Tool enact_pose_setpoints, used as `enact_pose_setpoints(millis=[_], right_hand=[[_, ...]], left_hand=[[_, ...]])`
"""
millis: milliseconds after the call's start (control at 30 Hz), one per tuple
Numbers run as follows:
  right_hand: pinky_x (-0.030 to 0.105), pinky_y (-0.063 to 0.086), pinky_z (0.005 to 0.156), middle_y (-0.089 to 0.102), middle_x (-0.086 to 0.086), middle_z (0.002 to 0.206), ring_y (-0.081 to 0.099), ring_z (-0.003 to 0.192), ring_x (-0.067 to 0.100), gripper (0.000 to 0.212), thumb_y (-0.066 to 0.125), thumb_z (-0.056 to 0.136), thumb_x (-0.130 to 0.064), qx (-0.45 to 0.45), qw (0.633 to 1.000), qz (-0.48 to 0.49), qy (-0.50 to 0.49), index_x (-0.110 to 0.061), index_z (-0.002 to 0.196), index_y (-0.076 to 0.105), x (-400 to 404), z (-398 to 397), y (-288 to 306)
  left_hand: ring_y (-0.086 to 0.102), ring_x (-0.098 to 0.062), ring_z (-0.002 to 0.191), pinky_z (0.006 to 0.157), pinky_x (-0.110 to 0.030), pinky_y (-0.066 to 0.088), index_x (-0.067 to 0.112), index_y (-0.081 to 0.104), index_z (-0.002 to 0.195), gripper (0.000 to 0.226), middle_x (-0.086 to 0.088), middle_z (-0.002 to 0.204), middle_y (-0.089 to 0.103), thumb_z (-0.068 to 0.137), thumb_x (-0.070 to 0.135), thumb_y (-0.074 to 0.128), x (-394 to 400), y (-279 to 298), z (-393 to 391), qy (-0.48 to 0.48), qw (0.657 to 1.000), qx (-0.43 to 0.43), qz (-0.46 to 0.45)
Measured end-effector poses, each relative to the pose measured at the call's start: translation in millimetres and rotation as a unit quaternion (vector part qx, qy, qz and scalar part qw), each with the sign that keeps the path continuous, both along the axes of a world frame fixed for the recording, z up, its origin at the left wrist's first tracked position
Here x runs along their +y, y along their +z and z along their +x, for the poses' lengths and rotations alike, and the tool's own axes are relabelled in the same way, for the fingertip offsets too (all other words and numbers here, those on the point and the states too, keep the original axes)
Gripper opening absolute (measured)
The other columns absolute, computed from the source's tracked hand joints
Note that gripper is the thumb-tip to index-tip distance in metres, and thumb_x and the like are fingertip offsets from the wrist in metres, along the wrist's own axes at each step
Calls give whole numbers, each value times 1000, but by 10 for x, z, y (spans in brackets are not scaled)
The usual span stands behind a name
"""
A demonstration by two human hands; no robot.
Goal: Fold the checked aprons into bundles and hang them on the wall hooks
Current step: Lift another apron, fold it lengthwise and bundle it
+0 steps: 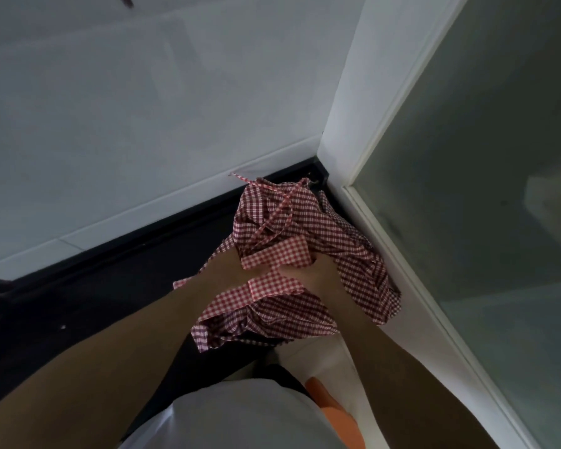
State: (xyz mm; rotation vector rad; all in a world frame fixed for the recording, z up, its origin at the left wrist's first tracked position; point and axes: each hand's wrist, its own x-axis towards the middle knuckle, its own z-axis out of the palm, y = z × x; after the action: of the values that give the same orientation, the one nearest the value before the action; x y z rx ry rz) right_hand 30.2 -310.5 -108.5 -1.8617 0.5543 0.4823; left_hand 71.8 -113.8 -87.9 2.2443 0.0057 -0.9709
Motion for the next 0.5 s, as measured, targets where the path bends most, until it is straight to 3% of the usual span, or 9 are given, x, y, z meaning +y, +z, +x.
enact_pose_setpoints(millis=[133,200,333,400,467,500], right_hand=[[42,51,101,66,3,119,63,108,23,59,88,71,-26,-21,999,-29,-4,-8,121,62,71,37,179],[43,52,99,65,3,113,62,105,22,55,85,74,-27,-54,995,-81,-4,-6,118,59,112,22,309],[45,48,103,64,4,118,60,108,23,56,79,79,-30,-159,965,-209,-14,-13,125,53,246,24,632],[39,43,108,62,3,123,58,114,21,54,77,82,-28,-195,948,-252,-21,-15,128,52,313,22,783],[36,40,108,61,5,127,56,118,22,56,78,82,-28,-233,928,-289,-17,-14,130,52,409,-30,896],[38,41,107,61,7,126,57,117,25,56,78,81,-27,-266,917,-299,-12,-13,129,53,447,-57,918]], left_hand=[[35,-29,143,116,-38,29,18,21,156,97,-9,159,31,82,65,64,218,52,42,-68,992,101,35],[35,-29,142,116,-41,29,13,29,153,90,-10,158,32,85,62,62,318,78,12,-96,986,126,50],[45,-28,135,112,-40,36,14,37,149,67,-9,152,42,95,49,55,419,204,-76,-44,985,166,-32],[63,-21,114,88,-26,54,14,44,144,58,-6,133,58,95,41,59,380,290,-75,34,976,186,-107],[73,-11,81,59,-16,55,9,52,134,40,-2,106,67,97,25,60,317,441,-108,112,953,199,-198],[74,-10,75,57,-16,55,7,53,130,34,-3,101,69,98,17,58,263,517,-131,143,937,207,-243]])
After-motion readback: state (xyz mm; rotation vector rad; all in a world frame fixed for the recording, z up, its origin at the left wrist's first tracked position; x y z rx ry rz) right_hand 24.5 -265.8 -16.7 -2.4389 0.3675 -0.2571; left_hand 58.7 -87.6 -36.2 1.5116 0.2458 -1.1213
